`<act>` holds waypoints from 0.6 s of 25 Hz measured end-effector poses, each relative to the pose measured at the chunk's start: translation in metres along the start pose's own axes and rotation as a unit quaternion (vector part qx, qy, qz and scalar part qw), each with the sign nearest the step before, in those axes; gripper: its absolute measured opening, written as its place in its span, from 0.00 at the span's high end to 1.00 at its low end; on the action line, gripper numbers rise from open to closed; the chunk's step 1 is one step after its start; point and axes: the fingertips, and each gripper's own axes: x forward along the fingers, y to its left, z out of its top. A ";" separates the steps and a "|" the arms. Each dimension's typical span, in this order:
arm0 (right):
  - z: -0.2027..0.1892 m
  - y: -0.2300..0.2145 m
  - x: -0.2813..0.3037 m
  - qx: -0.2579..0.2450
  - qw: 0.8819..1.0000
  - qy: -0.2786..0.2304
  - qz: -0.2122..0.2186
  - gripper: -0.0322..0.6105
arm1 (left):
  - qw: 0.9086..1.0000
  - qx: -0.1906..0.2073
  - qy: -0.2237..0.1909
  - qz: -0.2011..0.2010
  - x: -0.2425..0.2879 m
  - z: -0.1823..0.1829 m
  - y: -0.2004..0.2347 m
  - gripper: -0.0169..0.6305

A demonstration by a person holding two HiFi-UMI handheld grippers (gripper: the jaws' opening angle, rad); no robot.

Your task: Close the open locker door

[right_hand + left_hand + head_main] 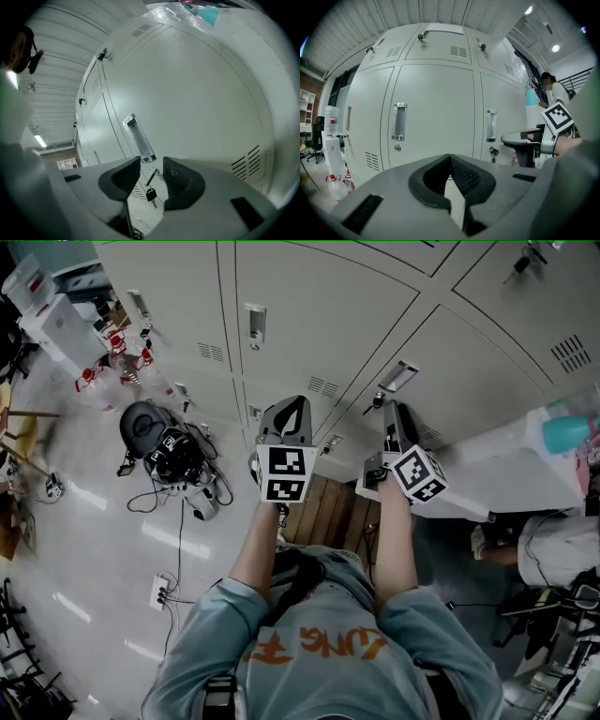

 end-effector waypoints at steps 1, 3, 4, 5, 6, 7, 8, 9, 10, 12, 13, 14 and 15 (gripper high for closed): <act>0.003 0.002 -0.003 -0.011 1.000 -0.002 0.002 0.70 | 1.000 0.002 -0.003 -0.001 -0.001 0.003 -0.002 0.94; 0.010 0.007 -0.009 -0.029 1.000 -0.007 0.007 0.70 | 1.000 0.007 -0.009 -0.005 -0.002 0.009 -0.008 0.94; 0.013 0.008 -0.012 -0.039 0.999 -0.009 0.008 0.71 | 1.000 0.008 -0.012 -0.008 -0.002 0.012 -0.012 0.94; 0.017 0.010 -0.015 -0.051 0.999 -0.011 0.010 0.71 | 1.000 0.010 -0.016 -0.011 -0.002 0.015 -0.016 0.94; 0.021 0.011 -0.018 -0.064 0.998 -0.012 0.012 0.71 | 1.000 0.012 -0.019 -0.014 -0.002 0.019 -0.020 0.94; 0.024 0.013 -0.020 -0.080 0.997 -0.012 0.013 0.72 | 1.000 0.014 -0.023 -0.016 -0.001 0.022 -0.024 0.94; 0.027 0.014 -0.022 -0.095 0.995 -0.011 0.014 0.72 | 0.999 0.016 -0.026 -0.019 0.000 0.026 -0.028 0.94; 0.030 0.016 -0.025 -0.111 0.994 -0.010 0.015 0.73 | 0.999 0.017 -0.030 -0.021 0.001 0.029 -0.032 0.94; 0.033 0.017 -0.028 -0.125 0.992 -0.010 0.016 0.74 | 0.999 0.017 -0.033 -0.023 0.002 0.032 -0.037 0.94; 0.041 0.018 -0.034 -0.148 0.989 -0.013 0.015 0.76 | 0.999 0.018 -0.040 -0.029 0.003 0.038 -0.047 0.94; 0.045 0.018 -0.037 -0.158 0.987 -0.016 0.014 0.77 | 0.998 0.019 -0.044 -0.033 0.004 0.041 -0.053 0.94; 0.050 0.017 -0.040 -0.168 0.986 -0.020 0.012 0.79 | 0.998 0.019 -0.047 -0.037 0.005 0.044 -0.058 0.94; 0.055 0.017 -0.043 -0.179 0.984 -0.024 0.009 0.81 | 0.998 0.018 -0.050 -0.040 0.006 0.047 -0.064 0.94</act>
